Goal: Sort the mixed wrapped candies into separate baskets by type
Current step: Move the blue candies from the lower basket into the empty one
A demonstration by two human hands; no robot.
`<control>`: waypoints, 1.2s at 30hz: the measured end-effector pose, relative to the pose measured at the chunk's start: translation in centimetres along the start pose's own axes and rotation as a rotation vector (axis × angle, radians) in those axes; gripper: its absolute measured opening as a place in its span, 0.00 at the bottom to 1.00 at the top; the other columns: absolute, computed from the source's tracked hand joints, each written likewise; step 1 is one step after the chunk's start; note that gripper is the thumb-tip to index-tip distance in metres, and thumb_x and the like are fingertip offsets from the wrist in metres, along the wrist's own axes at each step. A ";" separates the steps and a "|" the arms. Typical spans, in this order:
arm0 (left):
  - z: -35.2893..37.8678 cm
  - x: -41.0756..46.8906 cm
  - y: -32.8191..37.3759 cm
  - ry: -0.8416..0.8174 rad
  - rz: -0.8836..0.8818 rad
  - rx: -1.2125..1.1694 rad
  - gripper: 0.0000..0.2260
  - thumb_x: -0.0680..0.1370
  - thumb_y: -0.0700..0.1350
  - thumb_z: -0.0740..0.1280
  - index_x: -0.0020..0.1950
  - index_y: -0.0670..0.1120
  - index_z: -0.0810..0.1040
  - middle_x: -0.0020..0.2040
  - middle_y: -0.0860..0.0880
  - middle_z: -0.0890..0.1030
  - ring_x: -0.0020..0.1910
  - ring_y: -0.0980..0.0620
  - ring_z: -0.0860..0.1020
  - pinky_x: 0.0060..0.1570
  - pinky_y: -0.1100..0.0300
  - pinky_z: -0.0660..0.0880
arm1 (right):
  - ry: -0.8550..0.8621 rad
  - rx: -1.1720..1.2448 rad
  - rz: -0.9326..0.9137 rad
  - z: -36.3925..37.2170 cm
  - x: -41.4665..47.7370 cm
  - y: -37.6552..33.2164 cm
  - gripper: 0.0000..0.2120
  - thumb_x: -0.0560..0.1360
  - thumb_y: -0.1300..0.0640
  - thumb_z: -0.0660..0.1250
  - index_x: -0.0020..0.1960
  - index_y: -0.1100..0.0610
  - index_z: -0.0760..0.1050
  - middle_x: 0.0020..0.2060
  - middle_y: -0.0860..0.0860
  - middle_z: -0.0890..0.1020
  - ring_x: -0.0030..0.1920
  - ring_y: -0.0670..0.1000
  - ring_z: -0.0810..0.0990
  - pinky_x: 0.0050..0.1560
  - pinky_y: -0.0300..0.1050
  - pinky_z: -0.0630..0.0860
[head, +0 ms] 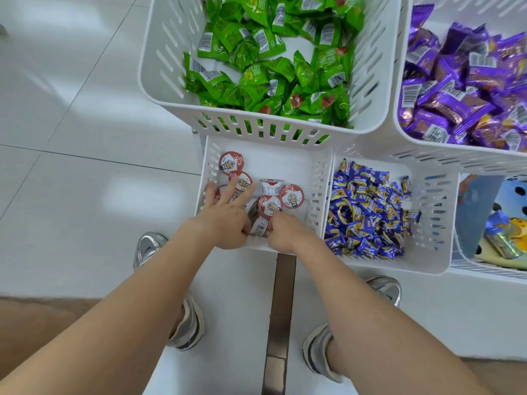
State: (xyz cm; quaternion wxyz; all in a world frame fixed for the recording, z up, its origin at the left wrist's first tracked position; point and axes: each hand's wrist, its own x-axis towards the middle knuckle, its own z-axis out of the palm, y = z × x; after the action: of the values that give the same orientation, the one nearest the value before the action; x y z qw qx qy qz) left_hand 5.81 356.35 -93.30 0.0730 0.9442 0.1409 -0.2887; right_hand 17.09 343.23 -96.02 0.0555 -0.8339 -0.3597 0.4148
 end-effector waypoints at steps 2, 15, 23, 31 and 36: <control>-0.2 -0.6 -0.5 -0.009 0.025 -0.015 0.09 0.80 0.50 0.63 0.54 0.58 0.83 0.82 0.52 0.32 0.78 0.41 0.26 0.72 0.30 0.33 | -0.010 0.057 -0.031 -0.2 -0.2 -0.1 0.09 0.79 0.61 0.64 0.58 0.62 0.75 0.50 0.57 0.79 0.51 0.58 0.78 0.44 0.48 0.70; -1.2 -3.0 -3.0 0.514 -0.145 -0.267 0.19 0.74 0.28 0.62 0.60 0.44 0.76 0.62 0.44 0.75 0.56 0.38 0.79 0.50 0.46 0.77 | 0.342 0.140 0.028 -1.5 -1.0 -0.8 0.13 0.84 0.57 0.62 0.45 0.62 0.80 0.47 0.59 0.80 0.44 0.58 0.81 0.37 0.45 0.70; -1.8 -3.4 -3.8 0.689 -0.233 -0.394 0.17 0.79 0.32 0.64 0.65 0.45 0.79 0.54 0.43 0.80 0.51 0.40 0.80 0.47 0.50 0.75 | 0.258 -0.184 -0.335 1.0 -0.5 -5.3 0.29 0.82 0.60 0.60 0.80 0.44 0.63 0.59 0.57 0.76 0.57 0.63 0.78 0.46 0.53 0.73; 0.1 -4.0 -4.8 0.736 -0.192 -0.323 0.19 0.74 0.31 0.65 0.60 0.47 0.82 0.50 0.47 0.81 0.50 0.43 0.74 0.49 0.47 0.76 | 0.326 -0.480 -0.421 0.1 0.5 -7.0 0.25 0.85 0.53 0.58 0.80 0.38 0.57 0.51 0.56 0.81 0.49 0.61 0.82 0.39 0.50 0.70; 1.2 -4.3 -5.1 0.769 -0.218 -0.255 0.19 0.67 0.32 0.72 0.54 0.48 0.84 0.54 0.43 0.73 0.48 0.40 0.72 0.43 0.47 0.73 | 0.378 -0.520 -0.388 -0.9 2.4 -5.7 0.20 0.85 0.47 0.61 0.76 0.38 0.65 0.47 0.53 0.83 0.47 0.61 0.84 0.37 0.49 0.69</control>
State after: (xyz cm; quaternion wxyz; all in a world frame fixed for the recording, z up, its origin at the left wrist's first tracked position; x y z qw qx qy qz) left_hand 0.22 359.98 -92.20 0.1004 0.9461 0.2917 0.0987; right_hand 15.54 349.20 -94.76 -0.0150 -0.7984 -0.5878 0.1300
